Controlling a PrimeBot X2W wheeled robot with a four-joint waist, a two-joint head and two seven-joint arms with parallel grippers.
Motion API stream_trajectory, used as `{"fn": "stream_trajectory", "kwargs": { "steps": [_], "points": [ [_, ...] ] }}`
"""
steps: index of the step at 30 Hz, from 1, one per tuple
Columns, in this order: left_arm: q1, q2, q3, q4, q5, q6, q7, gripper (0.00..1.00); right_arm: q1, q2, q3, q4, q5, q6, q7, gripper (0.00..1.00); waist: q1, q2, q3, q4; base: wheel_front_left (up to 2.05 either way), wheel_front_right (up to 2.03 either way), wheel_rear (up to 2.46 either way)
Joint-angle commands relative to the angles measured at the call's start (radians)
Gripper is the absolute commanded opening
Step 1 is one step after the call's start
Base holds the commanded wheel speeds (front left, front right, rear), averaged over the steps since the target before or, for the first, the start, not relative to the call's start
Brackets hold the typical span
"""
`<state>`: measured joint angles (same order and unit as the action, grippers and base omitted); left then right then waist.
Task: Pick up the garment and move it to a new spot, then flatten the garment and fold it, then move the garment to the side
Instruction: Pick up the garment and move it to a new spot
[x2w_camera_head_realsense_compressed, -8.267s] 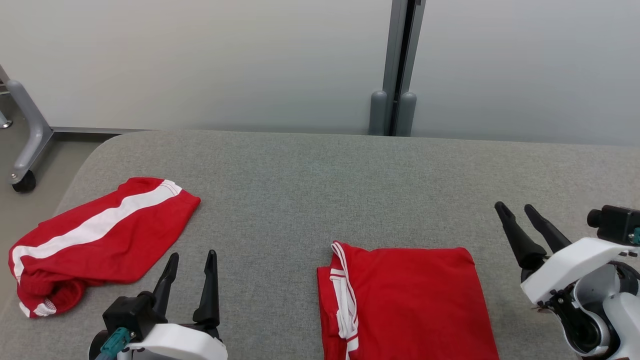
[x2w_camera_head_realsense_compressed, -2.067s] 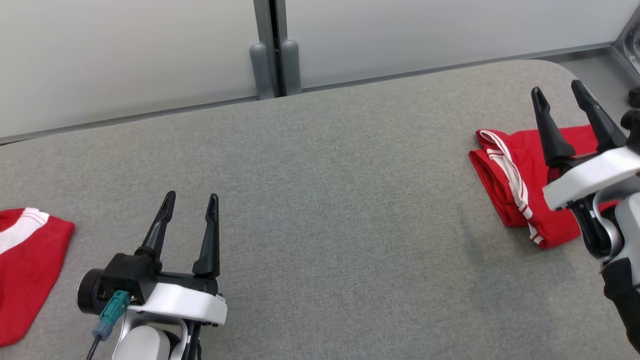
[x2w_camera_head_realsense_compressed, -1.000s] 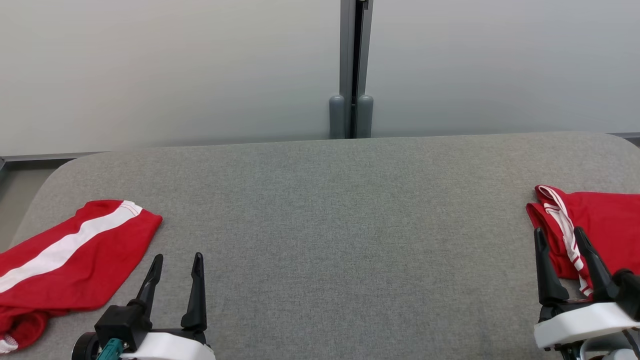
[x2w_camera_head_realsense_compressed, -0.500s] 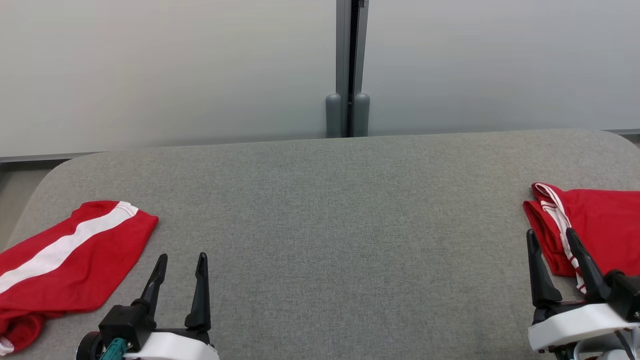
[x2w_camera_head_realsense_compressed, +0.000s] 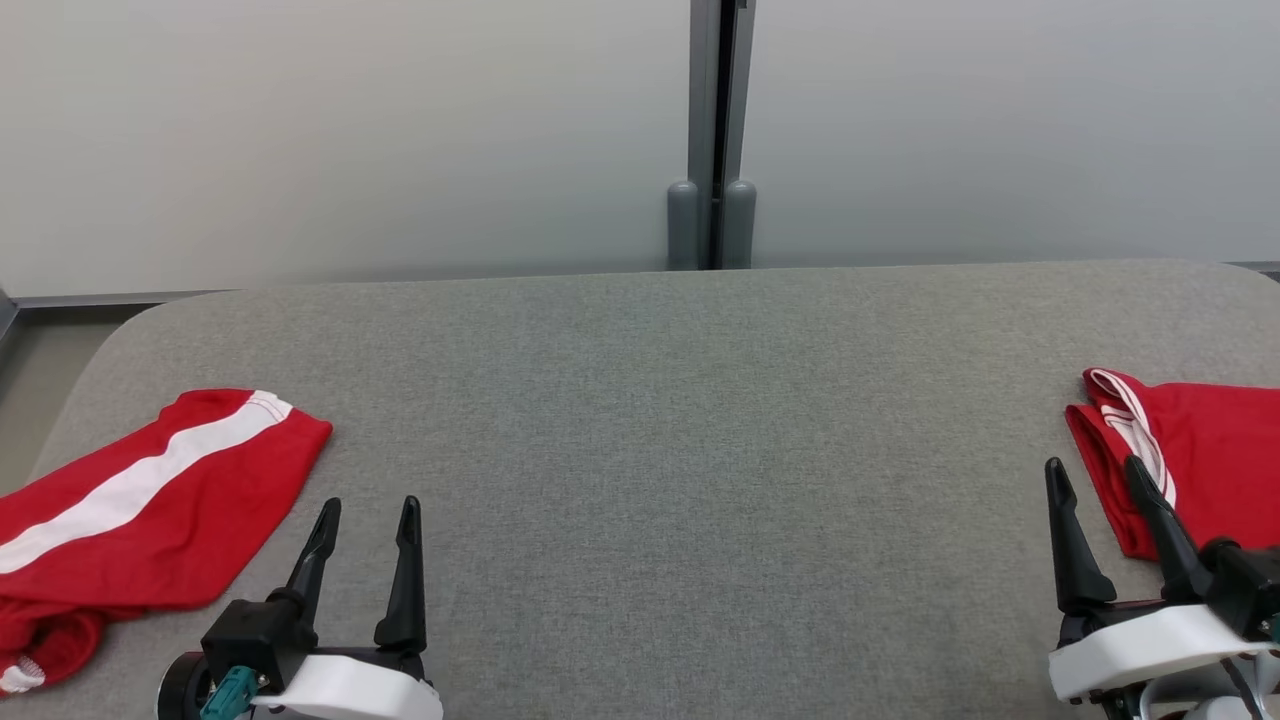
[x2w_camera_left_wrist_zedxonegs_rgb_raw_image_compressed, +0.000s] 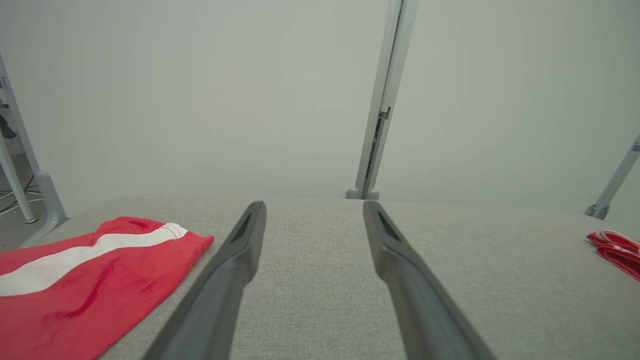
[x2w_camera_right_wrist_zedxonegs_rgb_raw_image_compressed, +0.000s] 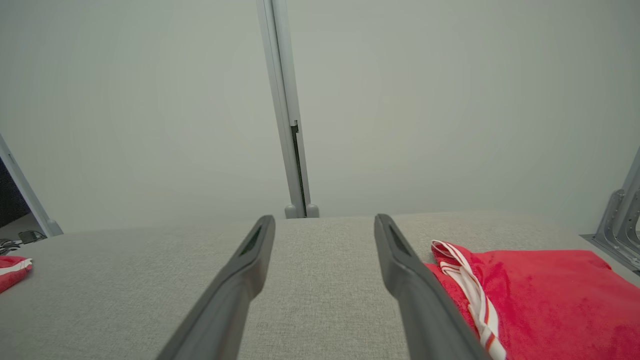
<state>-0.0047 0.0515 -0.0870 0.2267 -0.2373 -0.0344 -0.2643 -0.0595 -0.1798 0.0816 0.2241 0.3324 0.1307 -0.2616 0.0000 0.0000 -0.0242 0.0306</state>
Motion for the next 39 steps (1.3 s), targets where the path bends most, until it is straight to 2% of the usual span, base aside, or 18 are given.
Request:
{"fn": "stream_trajectory", "kwargs": {
  "steps": [1, 13, 22, 27, 35, 39],
  "points": [
    [-0.011, 0.003, 0.001, 0.000, 0.007, -0.003, 0.000, 1.00, -0.009, -0.002, 0.000, 0.001, -0.007, 0.000, -0.004, 1.00, 0.0000, 0.0000, -0.001, 0.008, 0.00, 0.00, 0.00],
    [0.000, 0.002, 0.011, 0.014, 0.013, 0.017, 0.000, 1.00, -0.014, 0.015, 0.049, 0.016, 0.009, 0.000, -0.004, 1.00, 0.0000, 0.0000, -0.014, 0.199, 0.00, 0.00, 0.00],
    [0.004, 0.010, 0.021, 0.027, 0.016, 0.008, 0.000, 1.00, -0.013, 0.026, 0.077, 0.026, 0.020, 0.000, -0.005, 1.00, 0.0000, 0.0000, -0.025, 0.330, 0.00, 0.00, 0.00],
    [0.011, 0.009, 0.028, 0.023, 0.014, 0.015, 0.000, 1.00, -0.017, 0.030, 0.092, 0.029, 0.019, 0.000, -0.004, 1.00, 0.0000, 0.0000, -0.032, 0.362, 0.00, 0.00, 0.00],
    [0.009, 0.019, 0.034, 0.027, 0.010, 0.014, 0.002, 1.00, -0.020, 0.029, 0.103, 0.031, 0.027, 0.000, -0.004, 1.00, 0.0000, 0.0000, -0.034, 0.377, 0.00, 0.00, 0.00],
    [-0.047, 0.040, 0.050, 0.030, -0.008, 0.011, 0.051, 1.00, -0.031, 0.032, 0.111, 0.019, 0.056, 0.000, -0.005, 1.00, 0.0000, 0.0000, -0.026, 0.373, 0.00, 0.00, 0.00]
  ]
}}
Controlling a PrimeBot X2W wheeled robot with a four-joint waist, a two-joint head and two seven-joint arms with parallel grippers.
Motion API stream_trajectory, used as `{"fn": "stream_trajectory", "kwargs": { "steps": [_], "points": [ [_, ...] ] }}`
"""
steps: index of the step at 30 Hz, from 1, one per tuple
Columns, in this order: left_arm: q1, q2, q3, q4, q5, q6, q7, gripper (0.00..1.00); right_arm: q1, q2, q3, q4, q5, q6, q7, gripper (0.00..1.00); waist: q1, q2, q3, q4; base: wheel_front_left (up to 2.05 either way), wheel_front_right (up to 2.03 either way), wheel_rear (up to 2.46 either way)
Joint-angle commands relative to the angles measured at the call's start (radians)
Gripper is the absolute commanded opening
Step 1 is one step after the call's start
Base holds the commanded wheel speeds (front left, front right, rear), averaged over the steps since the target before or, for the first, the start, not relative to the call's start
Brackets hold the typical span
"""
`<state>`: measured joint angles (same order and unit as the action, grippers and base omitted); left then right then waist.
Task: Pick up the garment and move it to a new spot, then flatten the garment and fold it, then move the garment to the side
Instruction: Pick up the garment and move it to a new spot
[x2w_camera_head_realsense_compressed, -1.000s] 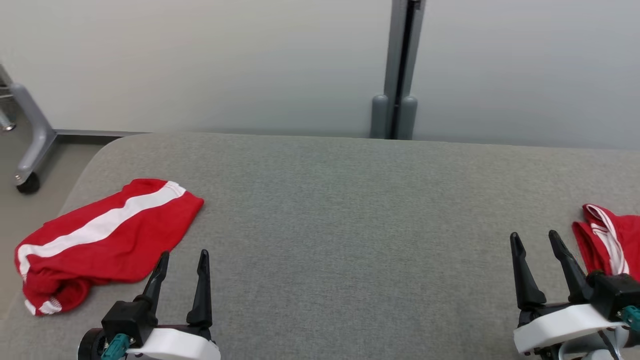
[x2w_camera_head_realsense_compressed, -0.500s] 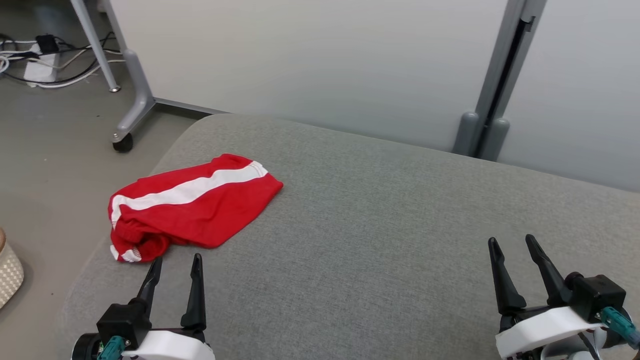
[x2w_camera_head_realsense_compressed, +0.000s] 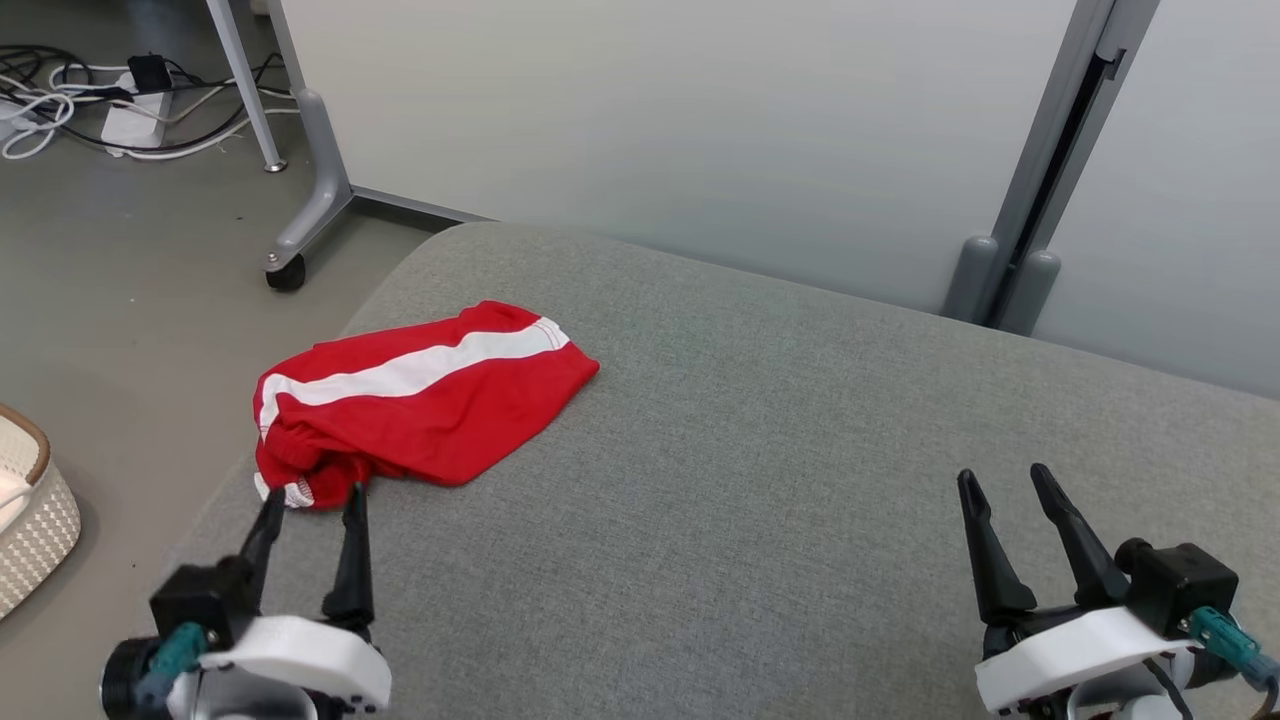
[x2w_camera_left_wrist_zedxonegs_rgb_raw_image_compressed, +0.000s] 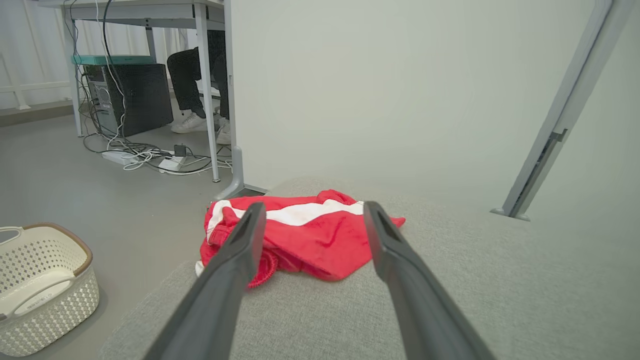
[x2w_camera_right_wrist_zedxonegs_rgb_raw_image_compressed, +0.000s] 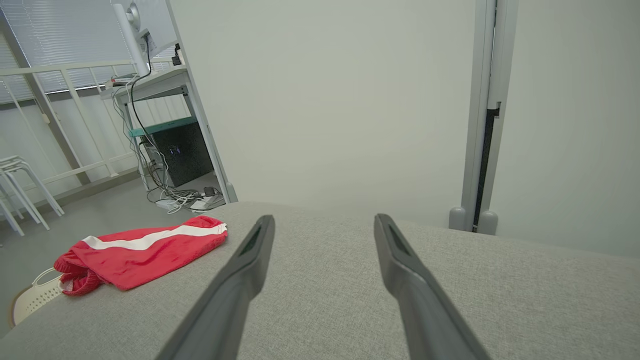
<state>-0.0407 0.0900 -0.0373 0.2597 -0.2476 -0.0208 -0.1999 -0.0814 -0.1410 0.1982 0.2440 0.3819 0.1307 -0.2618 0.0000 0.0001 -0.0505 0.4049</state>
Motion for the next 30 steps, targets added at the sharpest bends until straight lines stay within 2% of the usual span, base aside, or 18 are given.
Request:
{"fn": "stream_trajectory", "kwargs": {
  "steps": [1, 6, 9, 15, 22, 30],
  "points": [
    [-0.027, 0.007, 0.008, -0.003, -0.010, -0.005, 0.014, 1.00, -0.012, -0.010, -0.002, -0.004, 0.009, 0.000, -0.004, 1.00, 0.0000, -0.0001, 0.004, -0.004, 0.00, 0.00, 0.00],
    [-0.137, 0.050, 0.053, 0.001, -0.084, -0.018, 0.177, 1.00, -0.037, -0.030, 0.011, -0.021, 0.001, 0.000, -0.004, 1.00, 0.0000, -0.0001, 0.054, -0.030, 0.00, 0.00, 0.00],
    [-0.218, 0.096, 0.093, 0.020, -0.139, -0.031, 0.273, 1.00, -0.059, -0.045, 0.019, -0.026, 0.000, 0.000, -0.004, 1.00, 0.0000, -0.0001, 0.097, -0.056, 0.00, 0.00, 0.00],
    [-0.375, 0.169, 0.141, 0.140, -0.214, -0.044, 0.411, 1.00, -0.110, -0.074, 0.029, -0.037, -0.001, 0.000, -0.004, 1.00, 0.0000, -0.0001, 0.186, -0.115, 0.00, 0.00, 0.00],
    [-0.523, 0.237, 0.185, 0.380, -0.282, -0.057, 0.498, 1.00, -0.175, -0.101, 0.045, -0.047, 0.001, 0.000, -0.004, 1.00, 0.0000, -0.0001, 0.295, -0.195, 0.00, 0.00, 0.00],
    [-0.594, 0.267, 0.176, 0.653, -0.294, -0.069, 0.519, 1.00, -0.225, -0.121, 0.056, -0.052, 0.006, 0.000, -0.004, 1.00, 0.0000, -0.0001, 0.377, -0.262, 0.00, 0.00, 0.00]
  ]
}}
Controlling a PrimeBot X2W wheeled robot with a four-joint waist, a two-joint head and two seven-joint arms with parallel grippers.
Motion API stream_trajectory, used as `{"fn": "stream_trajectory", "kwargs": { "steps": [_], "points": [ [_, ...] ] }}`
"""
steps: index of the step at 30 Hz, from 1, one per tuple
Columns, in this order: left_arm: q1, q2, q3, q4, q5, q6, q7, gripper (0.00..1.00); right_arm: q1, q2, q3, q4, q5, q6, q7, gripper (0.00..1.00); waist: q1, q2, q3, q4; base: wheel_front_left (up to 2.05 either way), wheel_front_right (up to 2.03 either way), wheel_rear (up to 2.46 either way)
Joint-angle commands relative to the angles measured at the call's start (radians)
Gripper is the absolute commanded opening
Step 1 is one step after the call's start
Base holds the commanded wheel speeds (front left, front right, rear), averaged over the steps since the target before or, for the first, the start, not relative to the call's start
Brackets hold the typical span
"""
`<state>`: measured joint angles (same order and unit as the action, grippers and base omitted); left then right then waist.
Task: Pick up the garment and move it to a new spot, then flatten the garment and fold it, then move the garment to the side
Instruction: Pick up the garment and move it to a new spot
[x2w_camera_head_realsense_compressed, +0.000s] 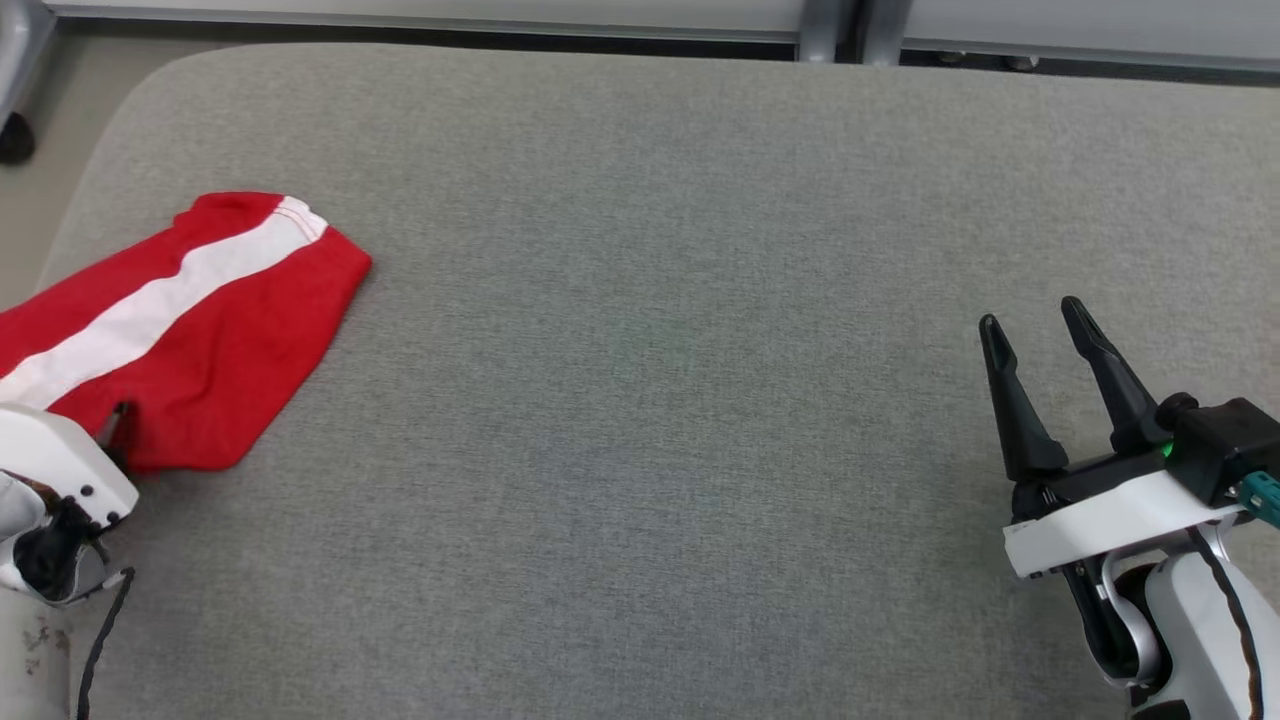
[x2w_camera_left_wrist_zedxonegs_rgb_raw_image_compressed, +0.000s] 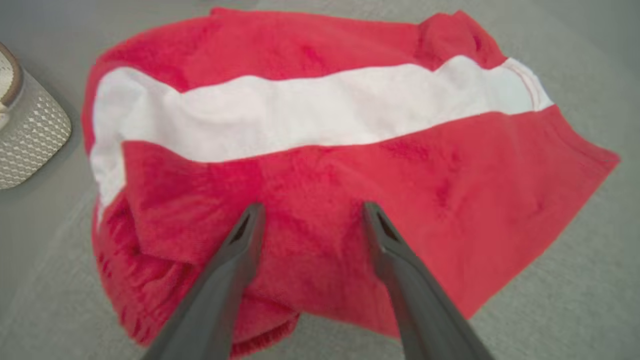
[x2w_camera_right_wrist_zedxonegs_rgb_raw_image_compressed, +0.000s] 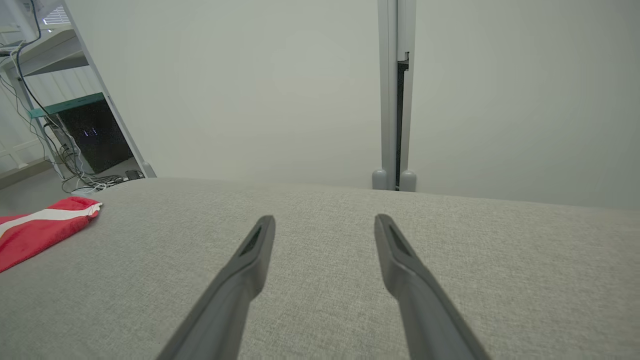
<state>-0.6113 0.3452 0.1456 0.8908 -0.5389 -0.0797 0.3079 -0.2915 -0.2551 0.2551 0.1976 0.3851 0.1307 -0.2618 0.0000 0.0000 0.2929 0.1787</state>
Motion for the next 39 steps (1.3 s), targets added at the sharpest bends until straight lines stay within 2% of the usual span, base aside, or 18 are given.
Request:
{"fn": "stream_trajectory", "kwargs": {
  "steps": [1, 4, 9, 10, 11, 12, 13, 19, 25, 34, 39],
  "points": [
    [-0.018, 0.011, -0.016, 0.053, -0.002, -0.016, 0.026, 1.00, -0.020, -0.010, 0.002, -0.006, 0.003, 0.000, -0.004, 1.00, 0.0000, 0.0000, 0.039, -0.044, 0.00, 0.00, 0.00],
    [-0.014, -0.004, -0.041, 0.145, -0.015, -0.034, 0.099, 1.00, -0.026, -0.013, 0.002, -0.005, 0.000, 0.000, -0.004, 1.00, 0.0000, 0.0000, 0.045, -0.054, 0.00, 0.00, 0.00],
    [-0.008, -0.015, -0.062, 0.198, -0.029, -0.045, 0.123, 0.99, -0.020, -0.014, -0.004, -0.003, -0.002, 0.000, -0.004, 1.00, 0.0000, 0.0000, 0.040, -0.055, 0.00, 0.00, 0.00],
    [-0.010, -0.012, -0.063, 0.202, -0.033, -0.046, 0.114, 0.88, -0.019, -0.013, -0.006, 0.000, -0.003, 0.000, -0.004, 1.00, 0.0000, 0.0000, 0.038, -0.054, 0.00, 0.00, 0.00],
    [-0.014, -0.009, -0.068, 0.203, -0.033, -0.048, 0.102, 0.52, -0.018, -0.011, -0.006, 0.003, -0.004, 0.000, -0.004, 1.00, 0.0000, 0.0000, 0.035, -0.052, 0.00, 0.00, 0.00],
    [-0.019, -0.006, -0.072, 0.202, -0.034, -0.050, 0.091, 0.09, -0.017, -0.008, -0.006, 0.003, -0.006, 0.000, -0.004, 1.00, 0.0000, 0.0000, 0.031, -0.049, 0.00, 0.00, 0.00],
    [-0.024, -0.002, -0.074, 0.199, -0.036, -0.050, 0.078, 0.00, -0.018, -0.006, -0.005, 0.003, -0.006, 0.000, -0.004, 1.00, 0.0000, 0.0000, 0.028, -0.048, 0.00, 0.00, 0.00],
    [-0.063, 0.037, -0.118, 0.164, -0.010, -0.052, -0.012, 0.00, -0.010, 0.012, -0.005, 0.013, -0.005, 0.000, -0.004, 1.00, 0.0000, 0.0000, -0.015, -0.039, 0.00, 0.00, 0.00],
    [-0.056, 0.080, -0.228, 0.052, -0.006, -0.051, -0.061, 0.00, 0.026, 0.048, -0.013, 0.028, 0.003, 0.000, -0.004, 1.00, 0.0000, 0.0000, -0.116, -0.048, 0.00, 0.00, 0.00],
    [-0.005, 0.138, -0.386, -0.233, -0.056, -0.051, -0.009, 0.00, 0.077, 0.083, -0.034, 0.044, 0.007, 0.000, -0.004, 1.00, 0.0000, 0.0000, -0.231, -0.079, 0.00, 0.00, 0.00],
    [0.024, 0.145, -0.450, -0.427, -0.081, -0.051, 0.055, 0.00, 0.098, 0.093, -0.048, 0.044, 0.001, 0.000, -0.004, 1.00, 0.0000, 0.0000, -0.276, -0.112, 0.00, 0.00, 0.00]
  ]
}}
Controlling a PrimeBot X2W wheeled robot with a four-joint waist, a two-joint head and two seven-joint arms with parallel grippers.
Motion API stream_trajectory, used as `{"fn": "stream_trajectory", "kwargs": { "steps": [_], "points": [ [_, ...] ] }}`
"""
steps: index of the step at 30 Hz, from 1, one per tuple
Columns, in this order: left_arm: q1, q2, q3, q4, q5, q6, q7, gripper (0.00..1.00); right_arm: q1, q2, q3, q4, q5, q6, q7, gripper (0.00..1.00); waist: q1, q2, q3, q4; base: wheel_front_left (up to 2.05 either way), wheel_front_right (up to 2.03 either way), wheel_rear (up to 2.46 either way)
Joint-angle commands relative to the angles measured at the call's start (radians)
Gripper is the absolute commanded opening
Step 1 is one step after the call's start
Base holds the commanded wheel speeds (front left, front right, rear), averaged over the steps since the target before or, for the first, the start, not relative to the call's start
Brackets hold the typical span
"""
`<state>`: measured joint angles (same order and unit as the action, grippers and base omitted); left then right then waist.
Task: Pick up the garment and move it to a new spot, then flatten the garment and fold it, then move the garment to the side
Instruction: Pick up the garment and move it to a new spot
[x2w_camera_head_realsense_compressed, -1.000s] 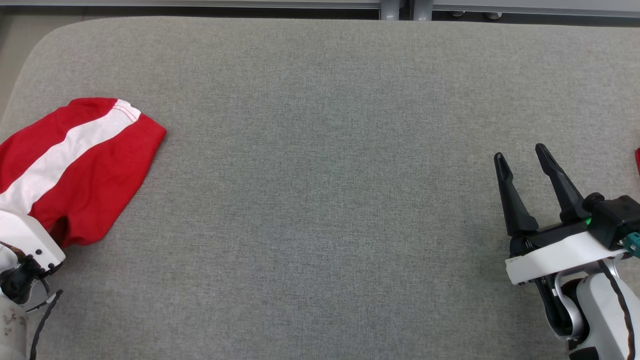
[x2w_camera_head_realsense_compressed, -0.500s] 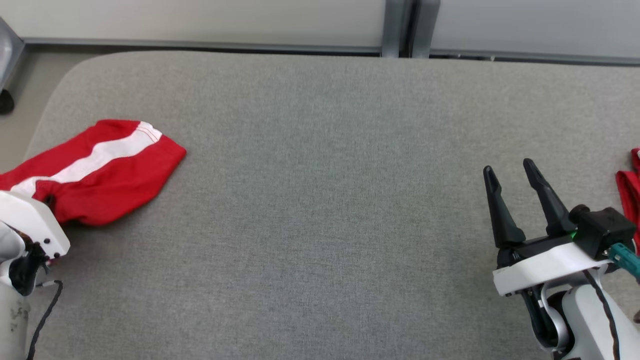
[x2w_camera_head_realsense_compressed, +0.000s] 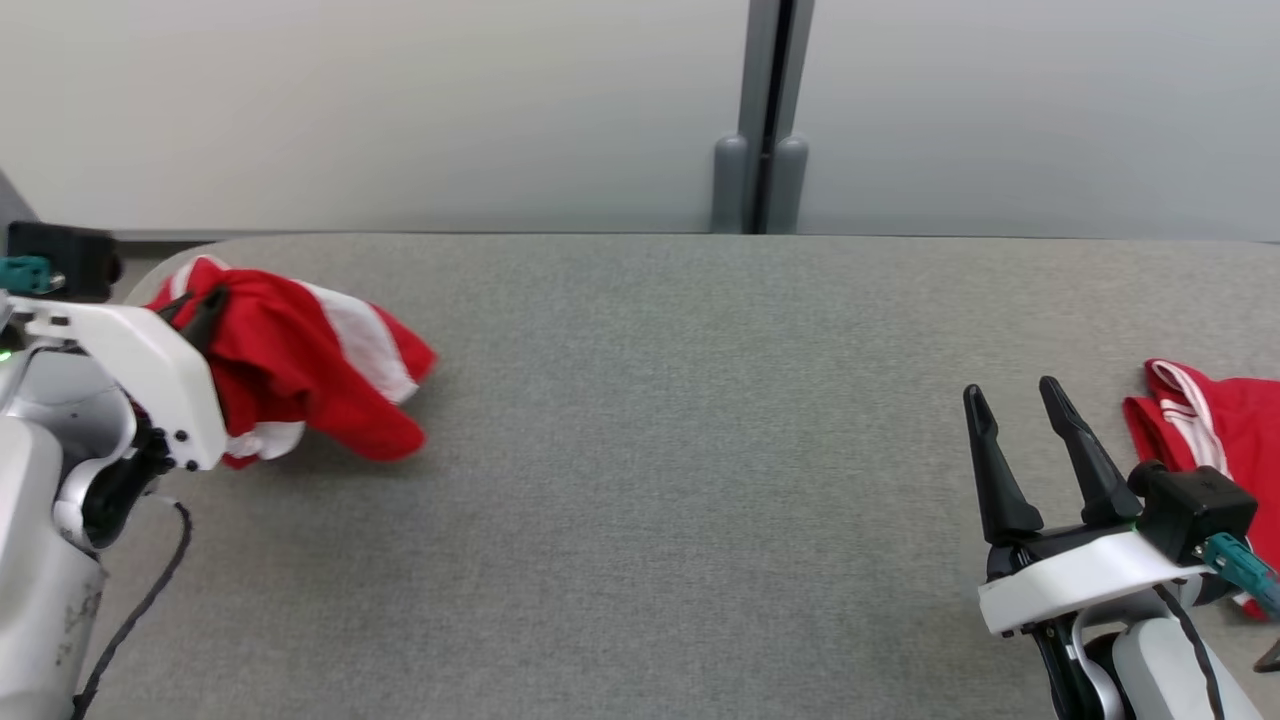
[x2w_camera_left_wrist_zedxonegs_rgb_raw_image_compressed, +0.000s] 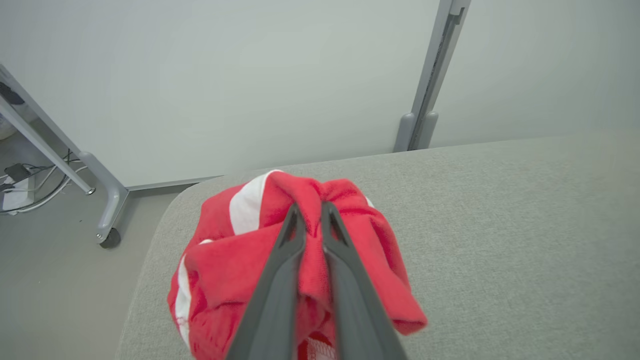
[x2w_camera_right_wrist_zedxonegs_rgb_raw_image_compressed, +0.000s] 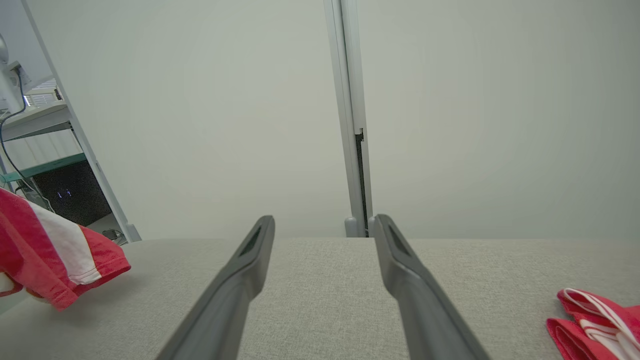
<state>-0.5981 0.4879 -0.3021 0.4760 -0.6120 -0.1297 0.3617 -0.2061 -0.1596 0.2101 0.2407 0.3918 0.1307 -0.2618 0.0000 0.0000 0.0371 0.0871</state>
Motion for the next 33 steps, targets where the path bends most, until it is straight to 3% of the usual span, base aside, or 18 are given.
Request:
{"fn": "stream_trajectory", "kwargs": {
  "steps": [1, 10, 17, 24, 33],
  "points": [
    [0.021, 0.005, -0.010, -0.050, -0.012, -0.001, 0.012, 0.00, 0.015, 0.000, -0.005, -0.001, -0.006, 0.000, -0.004, 1.00, 0.0000, 0.0000, -0.026, -0.029, 0.00, 0.00, 0.00],
    [0.075, -0.054, -0.085, -0.352, -0.025, 0.019, 0.075, 0.00, 0.025, -0.012, -0.043, -0.018, -0.013, 0.000, -0.004, 1.00, 0.0000, 0.0000, -0.033, -0.097, 0.00, 0.00, 0.00],
    [0.134, -0.190, -0.169, -0.472, -0.013, 0.066, 0.031, 0.00, 0.025, -0.032, -0.103, -0.038, -0.019, 0.000, -0.004, 1.00, 0.0000, 0.0000, -0.006, -0.130, 0.00, 0.00, 0.00],
    [0.185, -0.293, -0.282, -0.332, 0.111, 0.087, -0.145, 0.00, 0.007, -0.038, -0.104, -0.050, -0.020, 0.000, -0.004, 1.00, 0.0000, 0.0000, 0.028, -0.157, 0.00, 0.00, 0.00],
    [0.174, -0.396, -0.390, 0.012, 0.194, 0.070, -0.360, 0.00, -0.008, -0.036, -0.080, -0.038, -0.017, 0.000, -0.004, 1.00, 0.0000, 0.0000, 0.052, -0.174, 0.00, 0.00, 0.00]
  ]
}}
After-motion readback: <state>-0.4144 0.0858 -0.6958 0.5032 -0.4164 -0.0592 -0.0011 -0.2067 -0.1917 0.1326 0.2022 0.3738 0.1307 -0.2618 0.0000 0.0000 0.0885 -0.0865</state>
